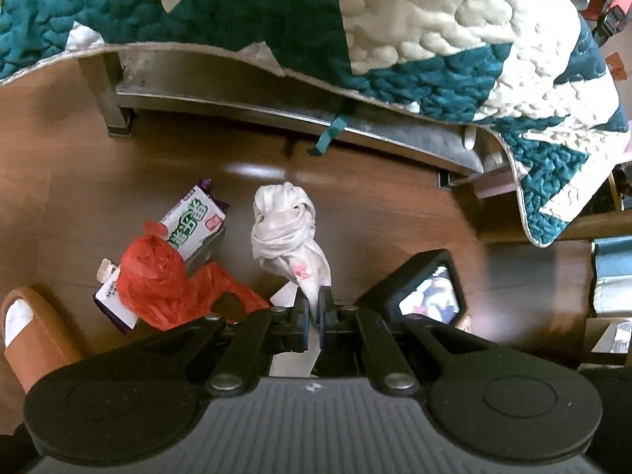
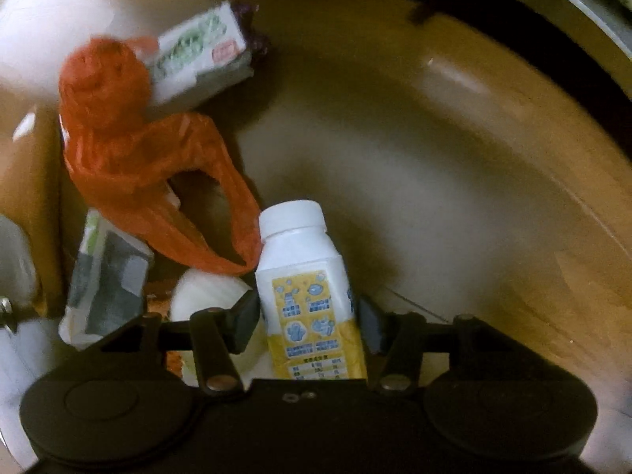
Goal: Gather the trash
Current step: 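Lift the white tissue and the white-and-yellow bottle off the floor, then carry the tissue and bottle toward the teal bin with both tools, then open the left tool over the teal bin while the right tool releases the bottle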
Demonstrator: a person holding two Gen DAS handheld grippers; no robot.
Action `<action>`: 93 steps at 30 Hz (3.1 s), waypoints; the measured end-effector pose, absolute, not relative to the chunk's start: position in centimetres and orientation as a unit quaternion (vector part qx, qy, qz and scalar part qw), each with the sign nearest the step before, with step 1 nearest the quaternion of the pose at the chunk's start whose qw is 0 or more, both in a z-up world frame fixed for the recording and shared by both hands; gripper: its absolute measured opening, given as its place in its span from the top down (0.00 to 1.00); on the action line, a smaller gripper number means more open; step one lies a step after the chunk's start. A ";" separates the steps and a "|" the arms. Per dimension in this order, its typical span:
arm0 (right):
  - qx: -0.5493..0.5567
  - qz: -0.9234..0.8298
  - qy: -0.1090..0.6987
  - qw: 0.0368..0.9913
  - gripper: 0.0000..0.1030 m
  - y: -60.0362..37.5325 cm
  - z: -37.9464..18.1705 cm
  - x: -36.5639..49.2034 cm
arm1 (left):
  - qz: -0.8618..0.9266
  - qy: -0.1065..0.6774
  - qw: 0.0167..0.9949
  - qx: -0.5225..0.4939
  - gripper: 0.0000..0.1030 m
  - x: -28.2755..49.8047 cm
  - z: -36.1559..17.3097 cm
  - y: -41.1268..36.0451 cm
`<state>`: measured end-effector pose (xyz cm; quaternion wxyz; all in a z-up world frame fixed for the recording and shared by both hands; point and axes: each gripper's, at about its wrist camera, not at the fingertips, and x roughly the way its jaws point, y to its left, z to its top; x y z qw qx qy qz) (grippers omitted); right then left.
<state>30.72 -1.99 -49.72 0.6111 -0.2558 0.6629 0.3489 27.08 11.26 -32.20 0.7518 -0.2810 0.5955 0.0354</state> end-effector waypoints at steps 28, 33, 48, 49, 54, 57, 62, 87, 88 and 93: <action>-0.013 0.264 0.546 0.795 0.50 -11.4 -14.6 33.7 | 0.012 0.429 0.874 -0.230 0.96 26.1 -16.1 10.2; 0.025 0.249 0.486 0.837 0.50 -15.2 -6.2 30.9 | -0.019 0.396 0.896 -0.200 0.96 24.0 -9.6 6.9; 0.190 0.252 0.440 0.841 0.51 -30.1 3.8 24.4 | -0.100 0.313 0.936 -0.130 0.96 20.9 3.8 -5.3; 0.199 0.253 0.436 0.841 0.51 -31.0 4.0 23.9 | -0.108 0.317 0.933 -0.129 0.96 20.9 4.0 -6.3; 0.227 0.244 0.399 0.854 0.51 -34.8 6.6 22.3 | -0.140 0.315 0.930 -0.128 0.96 21.1 6.1 -10.1; 0.231 0.228 0.366 0.872 0.51 -37.3 9.5 22.1 | -0.169 0.288 0.937 -0.106 0.96 21.8 9.9 -12.9; 0.212 0.168 0.294 0.917 0.51 -42.4 16.2 22.6 | -0.227 0.244 0.941 -0.063 0.96 23.6 16.7 -18.6; 0.054 -0.064 0.370 0.925 0.51 -56.5 15.3 33.9 | -0.353 0.346 0.868 -0.041 0.96 38.2 16.7 -41.9; 0.051 -0.062 0.378 0.922 0.51 -56.5 14.9 34.1 | -0.353 0.353 0.866 -0.040 0.96 38.4 16.2 -42.1; 0.058 -0.059 0.409 0.909 0.51 -57.3 13.6 34.8 | -0.351 0.376 0.857 -0.028 0.96 39.0 15.0 -42.4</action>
